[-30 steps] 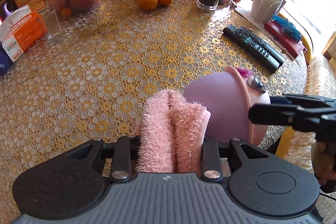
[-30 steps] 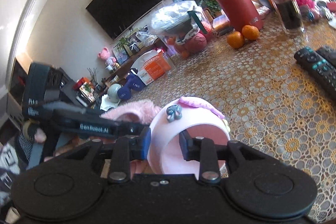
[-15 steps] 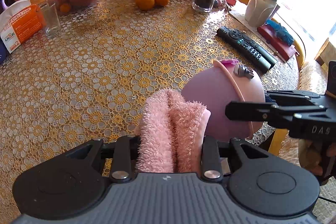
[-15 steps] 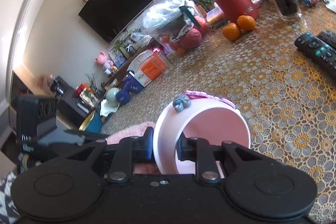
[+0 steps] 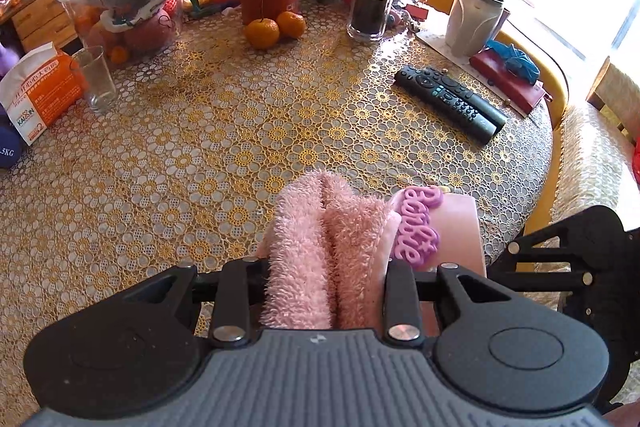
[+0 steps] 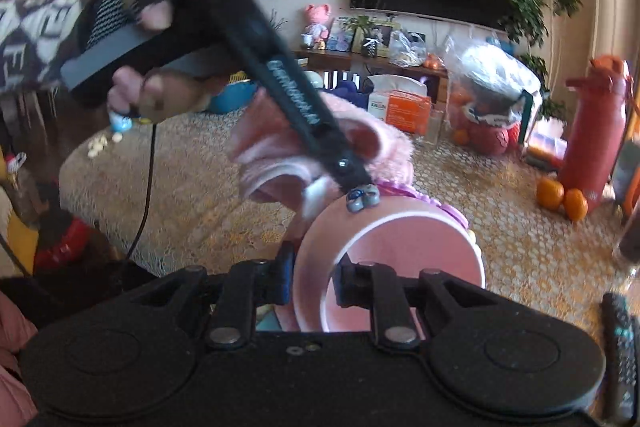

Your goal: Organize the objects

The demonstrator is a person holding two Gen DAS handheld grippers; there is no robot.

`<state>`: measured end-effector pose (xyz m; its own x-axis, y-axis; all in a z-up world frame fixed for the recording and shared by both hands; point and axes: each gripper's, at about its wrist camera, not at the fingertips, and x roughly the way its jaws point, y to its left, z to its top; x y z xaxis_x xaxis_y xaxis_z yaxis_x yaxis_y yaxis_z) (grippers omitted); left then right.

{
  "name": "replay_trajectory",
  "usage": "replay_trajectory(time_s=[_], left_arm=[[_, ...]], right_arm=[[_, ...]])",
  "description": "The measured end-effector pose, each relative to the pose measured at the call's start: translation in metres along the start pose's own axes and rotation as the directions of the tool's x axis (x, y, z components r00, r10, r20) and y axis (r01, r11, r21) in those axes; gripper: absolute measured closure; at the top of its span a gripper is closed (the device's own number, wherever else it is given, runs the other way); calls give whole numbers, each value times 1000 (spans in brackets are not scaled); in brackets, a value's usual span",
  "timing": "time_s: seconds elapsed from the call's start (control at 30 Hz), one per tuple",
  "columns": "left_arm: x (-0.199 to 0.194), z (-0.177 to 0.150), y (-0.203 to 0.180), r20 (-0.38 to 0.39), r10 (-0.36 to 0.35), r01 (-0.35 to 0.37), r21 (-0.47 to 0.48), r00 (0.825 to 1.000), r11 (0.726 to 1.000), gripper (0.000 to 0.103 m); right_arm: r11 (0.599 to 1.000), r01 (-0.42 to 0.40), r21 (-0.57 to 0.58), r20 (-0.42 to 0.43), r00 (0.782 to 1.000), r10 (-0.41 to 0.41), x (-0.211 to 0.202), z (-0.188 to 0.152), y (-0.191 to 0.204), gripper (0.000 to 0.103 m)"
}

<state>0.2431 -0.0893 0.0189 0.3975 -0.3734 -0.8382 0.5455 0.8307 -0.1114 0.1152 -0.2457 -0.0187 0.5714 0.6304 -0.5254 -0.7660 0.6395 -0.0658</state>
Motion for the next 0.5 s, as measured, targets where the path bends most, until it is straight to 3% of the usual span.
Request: replay_trajectory(time_s=[0.1, 0.23, 0.37, 0.5], left_arm=[[8, -4, 12, -16, -19, 19, -41, 1000, 999, 73], [22, -15, 22, -45, -27, 23, -87, 999, 996, 73], [17, -23, 28, -7, -39, 38, -120, 999, 992, 73], [-7, -37, 18, 71, -75, 80, -75, 995, 994, 73]], right_arm=[[998, -5, -69, -9, 1000, 4, 2, -1, 12, 85], [999, -23, -26, -4, 1000, 23, 0, -1, 8, 86], [988, -61, 141, 28, 998, 58, -4, 1, -17, 86], [913, -116, 391, 91, 992, 87, -9, -3, -54, 86]])
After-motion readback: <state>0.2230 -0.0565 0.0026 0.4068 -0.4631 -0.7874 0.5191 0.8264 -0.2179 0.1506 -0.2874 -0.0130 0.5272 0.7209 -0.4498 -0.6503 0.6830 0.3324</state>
